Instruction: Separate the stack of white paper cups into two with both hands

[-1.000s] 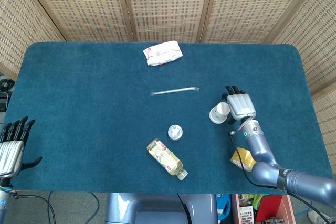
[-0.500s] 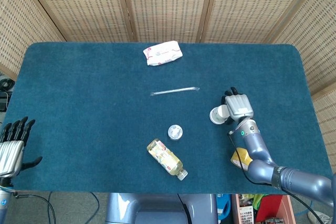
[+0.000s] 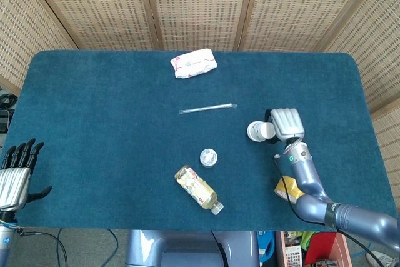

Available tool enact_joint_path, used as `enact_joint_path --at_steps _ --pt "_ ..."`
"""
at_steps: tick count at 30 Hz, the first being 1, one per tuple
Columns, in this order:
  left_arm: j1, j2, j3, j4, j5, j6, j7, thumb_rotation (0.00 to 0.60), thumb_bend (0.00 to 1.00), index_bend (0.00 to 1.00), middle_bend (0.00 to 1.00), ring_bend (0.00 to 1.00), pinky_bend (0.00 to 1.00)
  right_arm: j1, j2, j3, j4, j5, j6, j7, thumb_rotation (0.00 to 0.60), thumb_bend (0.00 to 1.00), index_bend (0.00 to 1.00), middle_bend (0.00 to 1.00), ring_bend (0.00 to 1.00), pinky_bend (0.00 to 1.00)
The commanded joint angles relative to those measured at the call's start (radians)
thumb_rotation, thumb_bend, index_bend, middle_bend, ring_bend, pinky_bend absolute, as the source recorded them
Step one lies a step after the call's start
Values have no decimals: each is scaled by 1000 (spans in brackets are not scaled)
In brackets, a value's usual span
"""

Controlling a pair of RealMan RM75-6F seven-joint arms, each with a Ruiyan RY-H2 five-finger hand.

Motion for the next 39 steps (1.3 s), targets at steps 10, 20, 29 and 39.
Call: enact_joint_path --at_steps 10,20,29,39 --pt "0 -12 -3 20 15 9 -31 600 179 0 0 0 0 -85 106 120 -161 -52 -36 299 600 212 763 643 514 748" --pt "-9 -20 -9 34 5 -9 -50 600 179 0 0 0 0 -99 206 216 -318 -18 -111 467 600 212 763 642 514 748" --pt "-14 -26 -9 55 3 -21 -74 600 179 0 0 0 0 -96 244 288 -386 15 -206 638 600 212 763 642 514 748" --pt "-27 -44 -11 73 -10 -52 -98 600 179 0 0 0 0 -8 152 302 -383 33 -193 667 600 212 763 641 514 749"
